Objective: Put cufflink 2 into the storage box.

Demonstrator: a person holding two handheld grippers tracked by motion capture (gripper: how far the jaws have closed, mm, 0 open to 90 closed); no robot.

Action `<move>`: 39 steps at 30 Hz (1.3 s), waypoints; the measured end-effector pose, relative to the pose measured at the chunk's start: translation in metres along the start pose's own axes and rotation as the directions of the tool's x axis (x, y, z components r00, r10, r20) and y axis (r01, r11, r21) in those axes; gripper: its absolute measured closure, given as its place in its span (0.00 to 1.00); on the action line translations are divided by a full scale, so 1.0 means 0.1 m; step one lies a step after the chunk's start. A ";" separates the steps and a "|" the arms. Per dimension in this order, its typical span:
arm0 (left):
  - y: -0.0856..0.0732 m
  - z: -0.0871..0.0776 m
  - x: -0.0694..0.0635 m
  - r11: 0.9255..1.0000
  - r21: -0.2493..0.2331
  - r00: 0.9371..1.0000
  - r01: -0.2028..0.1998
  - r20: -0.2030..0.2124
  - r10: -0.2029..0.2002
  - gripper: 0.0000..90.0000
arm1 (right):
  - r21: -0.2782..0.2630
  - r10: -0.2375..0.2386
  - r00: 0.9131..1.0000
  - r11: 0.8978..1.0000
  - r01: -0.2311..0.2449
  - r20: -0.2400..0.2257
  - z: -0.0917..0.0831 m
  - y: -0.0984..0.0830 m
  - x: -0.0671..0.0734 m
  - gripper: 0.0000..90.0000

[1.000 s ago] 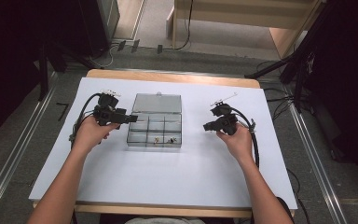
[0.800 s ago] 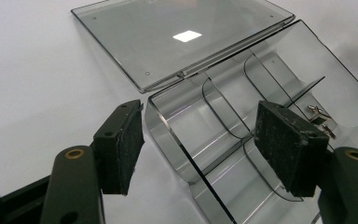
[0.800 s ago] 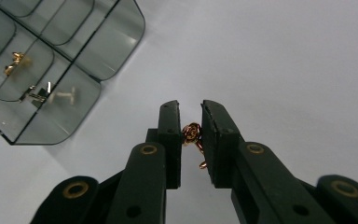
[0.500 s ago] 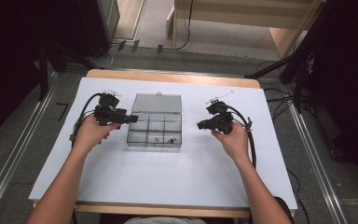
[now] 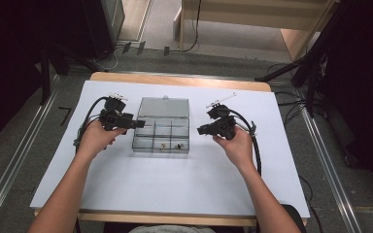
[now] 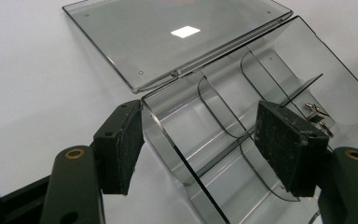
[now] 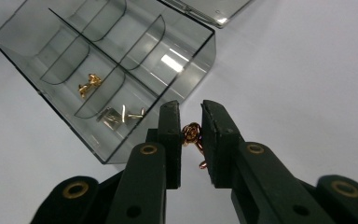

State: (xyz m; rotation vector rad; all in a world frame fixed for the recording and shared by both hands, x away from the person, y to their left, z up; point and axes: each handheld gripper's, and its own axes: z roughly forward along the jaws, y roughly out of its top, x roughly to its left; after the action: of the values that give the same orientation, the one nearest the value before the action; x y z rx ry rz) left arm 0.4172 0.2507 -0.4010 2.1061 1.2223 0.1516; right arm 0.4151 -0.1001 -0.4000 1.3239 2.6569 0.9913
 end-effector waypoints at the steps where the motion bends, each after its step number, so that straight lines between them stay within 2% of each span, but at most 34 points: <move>1: 0.00 0.00 0.00 1.000 0.000 1.000 0.000 -0.001 0.000 0.37 | 0.000 0.000 1.000 1.000 0.000 -0.004 0.00 0.01 0.02 0.89; 5: 0.00 -0.01 0.00 1.000 0.000 1.000 0.002 -0.002 -0.002 0.37 | -0.002 -0.019 1.000 1.000 0.019 -0.005 0.01 0.04 0.09 0.89; 11: 0.01 -0.01 0.01 1.000 0.002 1.000 0.009 0.000 -0.009 0.37 | -0.006 -0.021 1.000 1.000 0.021 -0.015 0.02 0.08 0.15 0.89; 15: 0.00 0.00 0.01 1.000 0.019 1.000 0.008 -0.001 -0.008 0.37 | -0.004 -0.033 0.999 0.999 0.033 -0.024 0.05 0.11 0.21 0.89; 30: 0.02 -0.03 -0.02 1.000 0.004 1.000 0.002 -0.005 -0.002 0.37 | -0.002 -0.079 0.995 0.997 0.079 -0.053 0.17 0.21 0.49 0.89; 39: 0.03 -0.03 -0.03 1.000 0.000 1.000 0.001 -0.002 -0.001 0.37 | -0.008 -0.088 0.993 0.996 0.088 -0.078 0.23 0.29 0.59 0.89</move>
State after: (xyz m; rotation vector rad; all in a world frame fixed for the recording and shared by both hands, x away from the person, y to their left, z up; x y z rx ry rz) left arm 0.4161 0.2495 -0.3962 2.1054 1.2242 0.1530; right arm 0.4047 -0.0326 -0.3876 1.1798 2.7408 1.0583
